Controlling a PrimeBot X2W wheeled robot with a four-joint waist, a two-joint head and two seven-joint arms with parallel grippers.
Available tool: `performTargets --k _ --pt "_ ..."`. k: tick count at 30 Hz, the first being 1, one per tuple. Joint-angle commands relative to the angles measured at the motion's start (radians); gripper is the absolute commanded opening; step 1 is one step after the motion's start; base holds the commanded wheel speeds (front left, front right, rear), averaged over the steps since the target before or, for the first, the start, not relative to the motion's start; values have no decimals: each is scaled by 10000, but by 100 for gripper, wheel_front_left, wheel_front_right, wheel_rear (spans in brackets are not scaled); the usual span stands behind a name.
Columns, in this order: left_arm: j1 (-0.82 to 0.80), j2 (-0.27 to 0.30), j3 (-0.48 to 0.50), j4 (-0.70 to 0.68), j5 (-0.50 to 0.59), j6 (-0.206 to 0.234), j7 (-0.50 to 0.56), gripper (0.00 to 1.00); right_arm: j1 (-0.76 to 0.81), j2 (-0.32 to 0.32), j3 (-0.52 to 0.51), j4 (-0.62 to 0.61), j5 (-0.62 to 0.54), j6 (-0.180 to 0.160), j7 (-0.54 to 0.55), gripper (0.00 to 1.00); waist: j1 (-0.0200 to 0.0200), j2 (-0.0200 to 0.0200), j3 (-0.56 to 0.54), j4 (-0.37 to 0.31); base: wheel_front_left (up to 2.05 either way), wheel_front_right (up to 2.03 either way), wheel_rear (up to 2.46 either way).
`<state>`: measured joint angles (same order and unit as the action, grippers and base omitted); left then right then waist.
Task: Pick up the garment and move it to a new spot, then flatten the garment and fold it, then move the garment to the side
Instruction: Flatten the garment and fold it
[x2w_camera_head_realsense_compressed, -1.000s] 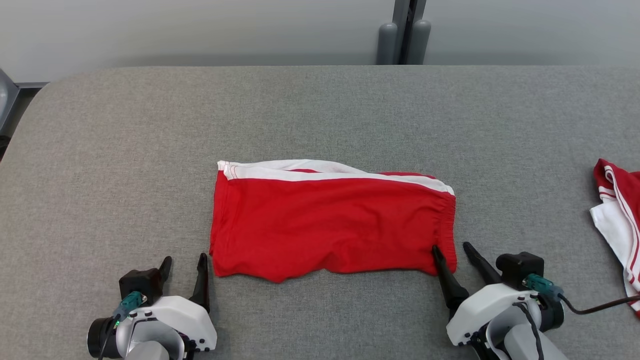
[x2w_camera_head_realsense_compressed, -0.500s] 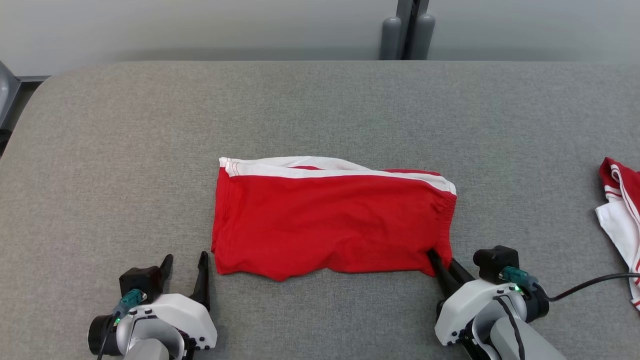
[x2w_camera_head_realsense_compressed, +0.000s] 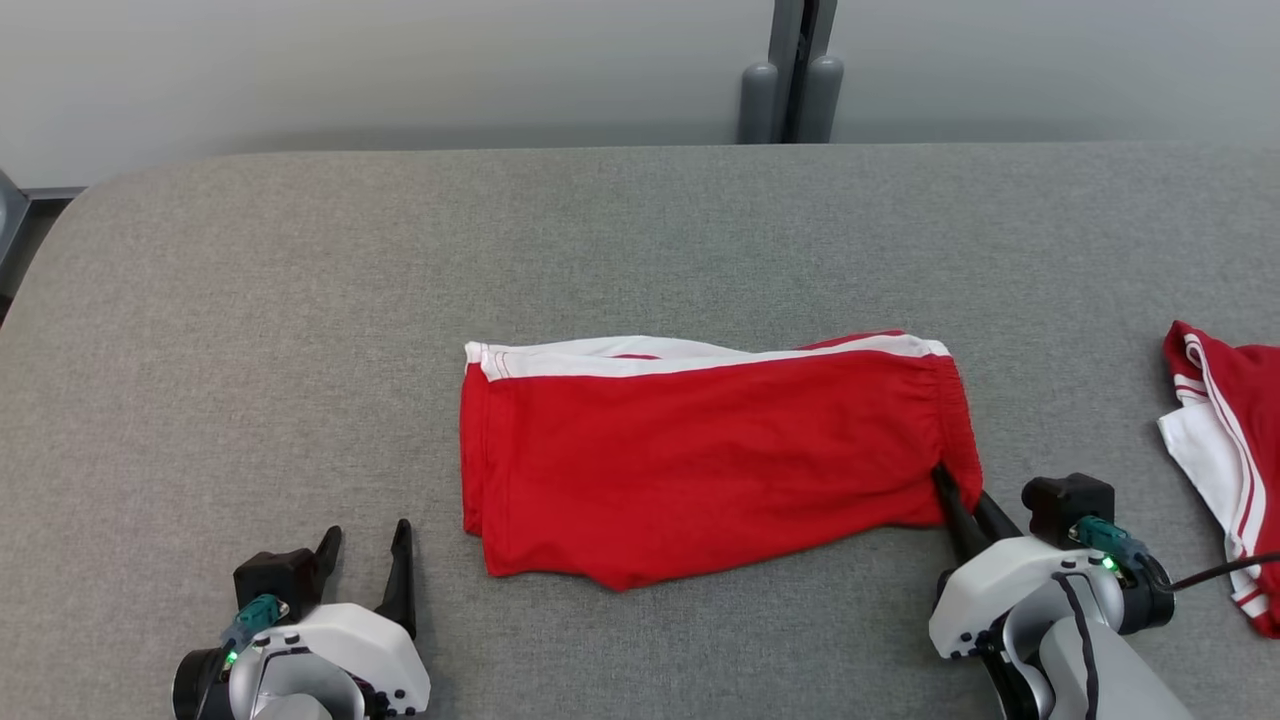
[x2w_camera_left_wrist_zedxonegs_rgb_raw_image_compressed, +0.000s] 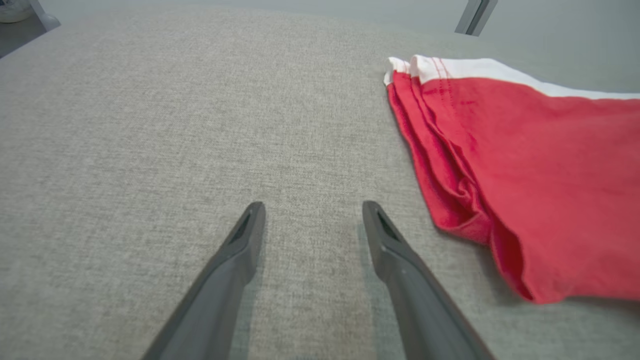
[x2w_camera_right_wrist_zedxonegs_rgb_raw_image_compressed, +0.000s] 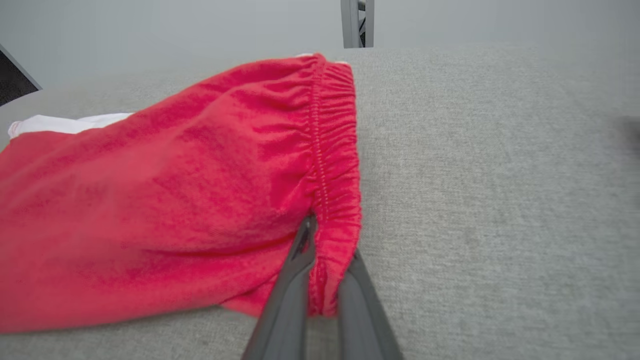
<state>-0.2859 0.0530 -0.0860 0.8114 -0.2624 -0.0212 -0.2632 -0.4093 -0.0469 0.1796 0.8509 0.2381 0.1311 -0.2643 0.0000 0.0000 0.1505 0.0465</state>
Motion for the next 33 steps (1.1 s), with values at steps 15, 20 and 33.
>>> performTargets --k 15,20,33 --pt "95 4 -457 213 -411 -180 -14 100 -1022 -68 3150 -1275 595 -4 186 0 0 0 -199 612 0 0 0" --pt "83 -1 -909 158 -787 -85 -14 100 -1551 -64 4583 -1361 1113 -4 555 0 0 0 -221 1491 0 0 0" --pt "292 -2 -2075 -225 -1477 186 -14 100 -2028 -74 6335 -671 2445 -4 715 100 0 0 -199 3514 0 0 0"
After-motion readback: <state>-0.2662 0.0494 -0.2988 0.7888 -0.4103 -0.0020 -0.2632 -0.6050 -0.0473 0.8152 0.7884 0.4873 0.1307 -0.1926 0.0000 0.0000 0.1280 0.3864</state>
